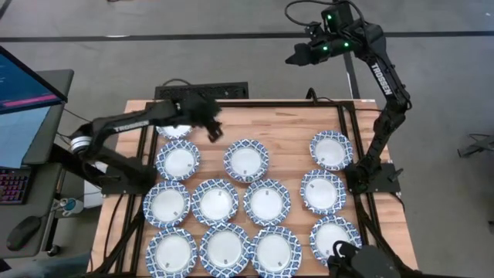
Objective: Nest bowls inside each other
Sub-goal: Stack the blue bowl on top of the blue bowls
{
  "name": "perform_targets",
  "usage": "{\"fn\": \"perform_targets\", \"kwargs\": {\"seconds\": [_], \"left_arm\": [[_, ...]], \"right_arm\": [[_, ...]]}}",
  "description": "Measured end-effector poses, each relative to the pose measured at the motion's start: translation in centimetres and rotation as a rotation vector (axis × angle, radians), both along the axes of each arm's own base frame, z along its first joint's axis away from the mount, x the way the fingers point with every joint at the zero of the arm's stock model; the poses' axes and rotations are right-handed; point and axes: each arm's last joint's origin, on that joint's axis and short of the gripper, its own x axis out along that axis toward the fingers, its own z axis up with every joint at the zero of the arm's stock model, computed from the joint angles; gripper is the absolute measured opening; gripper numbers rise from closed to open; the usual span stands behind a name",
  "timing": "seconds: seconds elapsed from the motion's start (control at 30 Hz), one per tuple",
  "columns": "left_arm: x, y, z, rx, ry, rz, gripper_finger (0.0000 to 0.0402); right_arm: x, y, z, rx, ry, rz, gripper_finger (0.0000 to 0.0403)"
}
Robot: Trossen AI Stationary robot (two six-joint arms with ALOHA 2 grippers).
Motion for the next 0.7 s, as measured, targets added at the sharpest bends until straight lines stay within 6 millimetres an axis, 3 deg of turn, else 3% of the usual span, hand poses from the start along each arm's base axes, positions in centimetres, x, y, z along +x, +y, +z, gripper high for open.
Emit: {"fn": "perform_targets", "kwargs": {"seconds": [0.13,0.33,0.53,0.7], "left_arm": [[-3.5,2.0,-1.0,-0.026,0.096,0.211,0.0181],[-5.9,5.4,-3.0,-0.143,0.291,0.509,0.0181],[-5.8,7.0,-6.5,-0.43,0.452,0.612,0.0181],[-4.6,7.3,-8.6,-0.462,0.5,0.617,0.0181]], "right_arm": [[-0.1,-0.1,0.1,-0.008,-0.006,-0.006,0.023],[-0.2,-0.4,0.3,-0.028,-0.022,-0.012,0.023],[-0.1,-0.5,0.4,-0.039,-0.032,-0.012,0.023],[-0.1,-0.5,0.4,-0.045,-0.038,-0.012,0.023]]}}
